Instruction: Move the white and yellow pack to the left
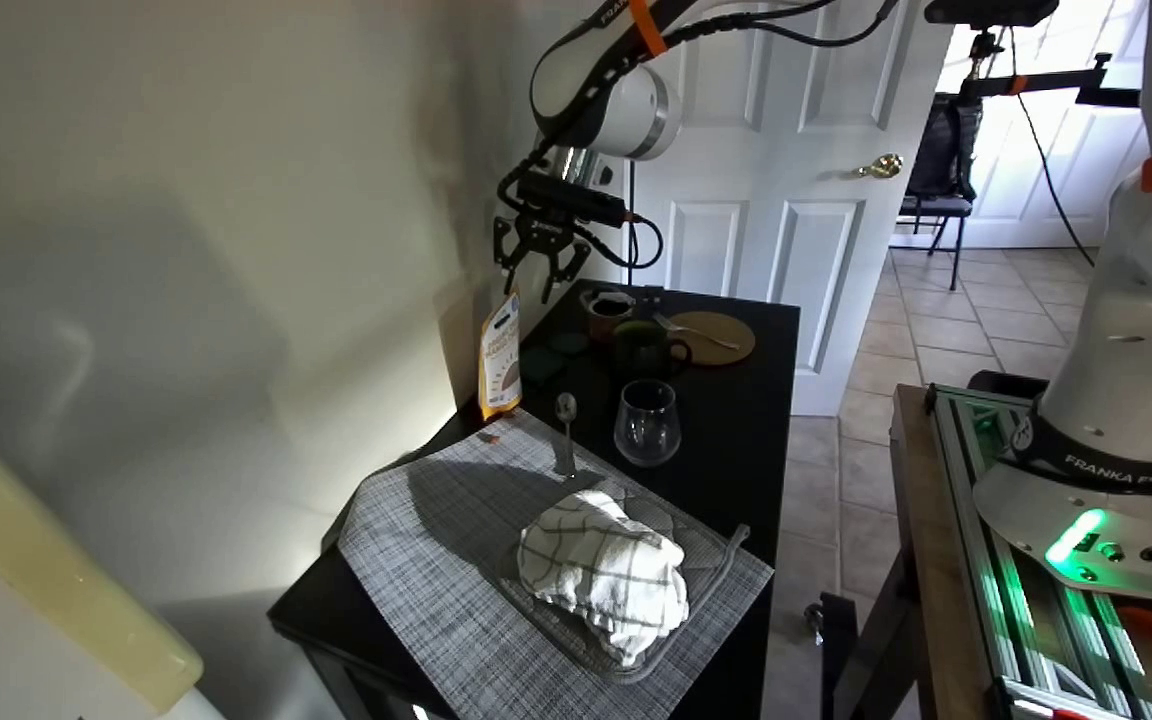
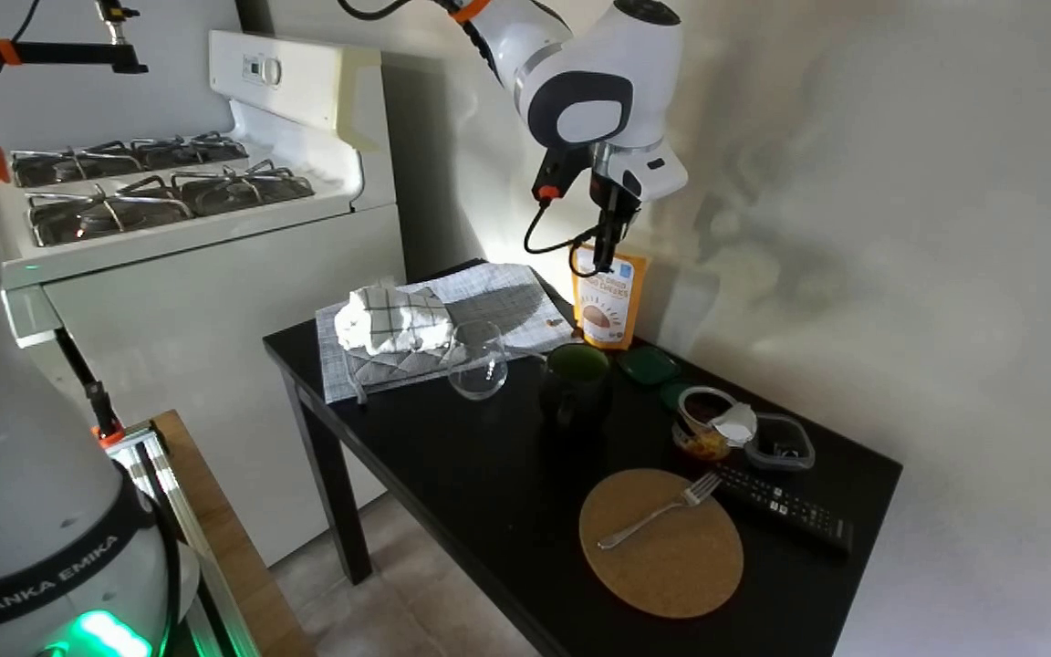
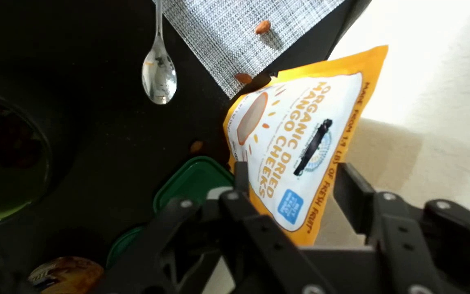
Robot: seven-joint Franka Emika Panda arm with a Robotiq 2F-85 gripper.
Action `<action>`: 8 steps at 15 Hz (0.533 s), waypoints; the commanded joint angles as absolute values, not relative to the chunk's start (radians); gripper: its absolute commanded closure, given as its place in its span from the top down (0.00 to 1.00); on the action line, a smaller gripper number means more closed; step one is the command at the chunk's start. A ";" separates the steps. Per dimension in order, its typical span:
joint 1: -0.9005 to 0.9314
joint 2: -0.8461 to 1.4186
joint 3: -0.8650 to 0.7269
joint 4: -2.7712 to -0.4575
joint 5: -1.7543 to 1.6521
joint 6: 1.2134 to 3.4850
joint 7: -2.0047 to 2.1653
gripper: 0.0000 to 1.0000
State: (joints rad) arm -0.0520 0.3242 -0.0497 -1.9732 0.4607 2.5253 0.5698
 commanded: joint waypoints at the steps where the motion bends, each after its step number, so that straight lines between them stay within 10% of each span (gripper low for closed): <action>1: -0.039 0.359 -0.056 -1.948 0.457 2.571 0.593 0.66; 8: -0.035 0.390 -0.056 -1.899 0.448 2.580 0.589 0.66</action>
State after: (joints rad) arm -0.0438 0.3495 -0.0496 -1.9393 0.4606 2.5706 0.5700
